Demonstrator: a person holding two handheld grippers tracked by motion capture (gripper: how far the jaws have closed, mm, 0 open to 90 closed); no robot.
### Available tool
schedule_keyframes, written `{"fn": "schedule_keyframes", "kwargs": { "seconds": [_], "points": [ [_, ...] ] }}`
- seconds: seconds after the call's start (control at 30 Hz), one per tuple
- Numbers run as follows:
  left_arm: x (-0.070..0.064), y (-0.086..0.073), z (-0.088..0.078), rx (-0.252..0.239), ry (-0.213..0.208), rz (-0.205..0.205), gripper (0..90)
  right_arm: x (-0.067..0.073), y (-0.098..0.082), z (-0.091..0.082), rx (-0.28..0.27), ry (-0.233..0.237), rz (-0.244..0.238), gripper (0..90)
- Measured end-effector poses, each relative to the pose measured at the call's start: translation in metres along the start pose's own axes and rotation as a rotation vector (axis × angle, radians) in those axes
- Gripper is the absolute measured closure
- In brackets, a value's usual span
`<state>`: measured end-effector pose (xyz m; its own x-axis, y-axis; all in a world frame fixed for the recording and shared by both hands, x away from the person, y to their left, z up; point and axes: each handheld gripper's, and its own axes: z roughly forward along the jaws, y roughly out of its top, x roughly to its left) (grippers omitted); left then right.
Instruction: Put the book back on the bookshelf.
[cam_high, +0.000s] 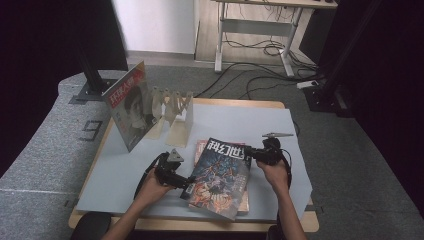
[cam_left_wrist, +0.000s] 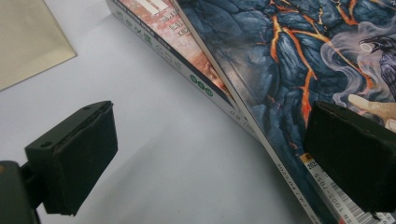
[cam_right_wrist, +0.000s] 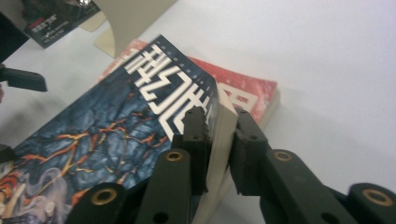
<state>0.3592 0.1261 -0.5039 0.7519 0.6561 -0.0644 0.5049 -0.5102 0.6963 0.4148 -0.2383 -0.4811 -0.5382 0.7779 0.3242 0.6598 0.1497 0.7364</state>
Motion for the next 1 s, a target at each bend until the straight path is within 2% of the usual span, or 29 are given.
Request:
{"fn": "schedule_keyframes", "kwargs": {
  "seconds": [0.17, 0.4, 0.67, 1.0],
  "points": [
    [0.001, 0.002, -0.001, 0.013, -0.012, -0.006, 3.7, 0.014, 0.009, -0.006, -0.023, -0.002, -0.057, 81.2],
    [0.005, 0.002, -0.001, 0.02, -0.041, -0.024, 5.8, 0.027, 0.018, -0.013, -0.039, 0.002, -0.112, 81.5],
    [0.009, 0.004, -0.002, 0.002, -0.063, -0.039, 8.5, 0.04, 0.026, -0.019, -0.063, 0.019, -0.151, 81.5],
    [0.017, 0.019, -0.014, -0.037, -0.075, -0.035, 14.4, 0.064, 0.042, -0.031, -0.103, 0.06, -0.206, 81.5]
  ]
}}
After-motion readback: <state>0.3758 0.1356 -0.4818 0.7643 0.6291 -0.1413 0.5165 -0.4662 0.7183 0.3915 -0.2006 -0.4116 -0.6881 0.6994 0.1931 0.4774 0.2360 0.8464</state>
